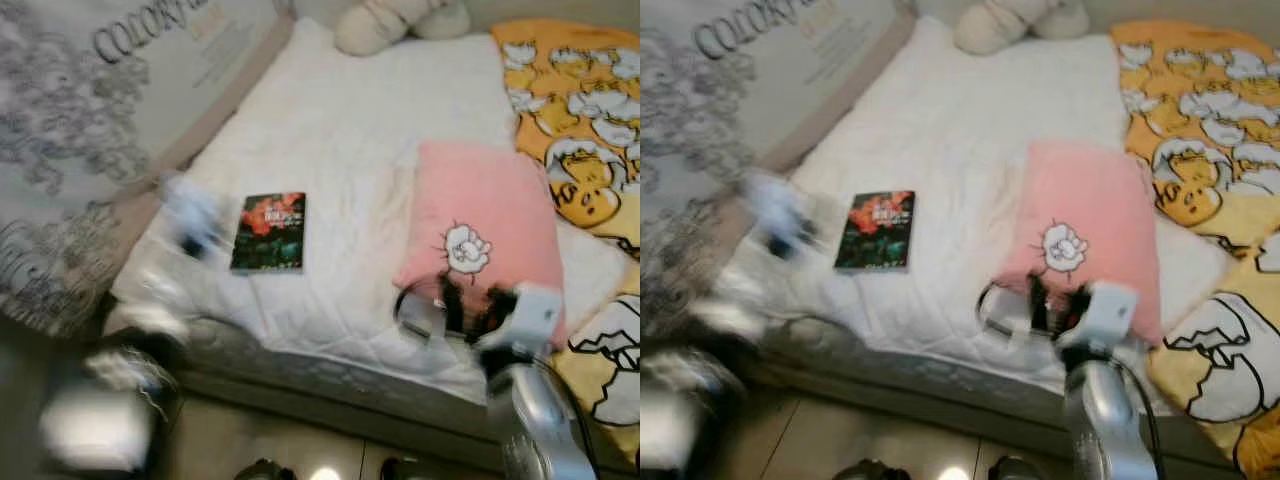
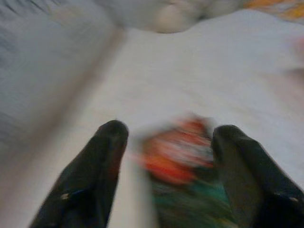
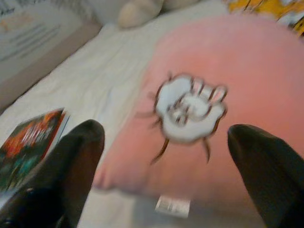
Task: Clean up the room
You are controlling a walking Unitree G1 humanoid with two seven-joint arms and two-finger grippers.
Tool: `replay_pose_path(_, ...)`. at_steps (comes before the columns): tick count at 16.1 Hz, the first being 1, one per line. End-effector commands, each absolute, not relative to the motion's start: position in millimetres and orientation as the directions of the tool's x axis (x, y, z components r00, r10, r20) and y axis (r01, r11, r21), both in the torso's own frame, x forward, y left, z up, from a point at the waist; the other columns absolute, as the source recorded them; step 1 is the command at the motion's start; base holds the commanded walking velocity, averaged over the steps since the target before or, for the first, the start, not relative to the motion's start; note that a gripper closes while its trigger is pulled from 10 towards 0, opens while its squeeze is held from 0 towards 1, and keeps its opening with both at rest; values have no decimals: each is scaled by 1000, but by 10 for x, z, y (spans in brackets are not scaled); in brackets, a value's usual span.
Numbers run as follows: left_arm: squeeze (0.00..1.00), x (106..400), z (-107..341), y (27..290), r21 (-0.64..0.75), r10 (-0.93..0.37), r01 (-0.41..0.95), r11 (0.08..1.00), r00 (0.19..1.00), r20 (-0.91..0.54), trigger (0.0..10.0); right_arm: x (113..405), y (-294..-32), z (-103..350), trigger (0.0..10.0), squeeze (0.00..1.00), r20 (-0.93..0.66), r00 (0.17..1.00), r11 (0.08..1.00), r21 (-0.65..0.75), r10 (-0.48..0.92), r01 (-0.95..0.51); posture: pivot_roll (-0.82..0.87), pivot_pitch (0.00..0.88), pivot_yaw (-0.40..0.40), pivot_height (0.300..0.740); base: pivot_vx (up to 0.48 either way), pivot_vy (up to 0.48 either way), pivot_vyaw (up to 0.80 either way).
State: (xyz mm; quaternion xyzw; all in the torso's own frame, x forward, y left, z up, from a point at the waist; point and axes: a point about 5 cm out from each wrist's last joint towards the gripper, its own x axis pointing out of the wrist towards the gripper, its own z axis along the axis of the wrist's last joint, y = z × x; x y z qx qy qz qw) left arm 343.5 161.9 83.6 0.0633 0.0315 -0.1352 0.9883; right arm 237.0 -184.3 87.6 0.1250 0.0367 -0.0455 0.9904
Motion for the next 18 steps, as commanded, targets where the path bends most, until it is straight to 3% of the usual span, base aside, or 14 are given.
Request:
replay_pose_path(1, 1000, 3434, 901, 1568, 103, -280, 284, 953, 959, -52, 10000, 2343, -1963, 820, 10000, 1000, -93, 984, 957, 234, -153, 171, -47, 0, 79, 740, 0, 0, 0)
replay_pose_path(3, 1000, 3318, 833, 1206, -24, -316, 316, 949, 949, 14, 10000, 2419, -2007, 717, 10000, 1000, -115, 980, 960, 210, -165, 186, -27, 0, 55, 740, 0, 0, 0)
replay_pose_path(8, 1000, 3428, 1026, 1276, 9, -294, 293, 956, 955, 52, 10000, 2527, -1896, 704, 10000, 1000, -61, 989, 974, 178, -132, 141, -31, 0, 57, 740, 0, -462, 0)
replay_pose_path(11, 1000, 3448, 1066, 1166, 49, -342, 340, 939, 938, 61, 10000, 2563, -1887, 720, 10000, 1000, -34, 991, 983, 133, -126, 130, -53, 0, 68, 740, 0, -453, 0)
replay_pose_path(12, 0, 3435, 1052, 1111, 82, -384, 380, 922, 922, 50, 10000, 2570, -1859, 744, 10000, 651, -22, 994, 989, 106, -104, 106, -59, 0, 71, 740, 0, -296, 0)
replay_pose_path(13, 0, 3436, 1034, 1094, 123, -387, 381, 916, 922, 26, 10000, 2573, -1834, 776, 10000, 0, 0, 995, 993, 71, -98, 98, -66, 0, 76, 740, 0, 0, 0)
replay_pose_path(16, 0, 3449, 1031, 1092, 74, -387, 385, 920, 922, 20, 10000, 2576, -1805, 765, 10000, 0, 2, 995, 993, 75, -96, 96, -75, 0, 85, 740, 0, 0, 0)
replay_pose_path(18, 0, 3467, 1048, 1097, 91, -369, 365, 926, 929, 22, 10000, 2596, -1790, 743, 10000, 0, -21, 995, 990, 98, -96, 98, -81, 0, 88, 740, 0, 0, -759)
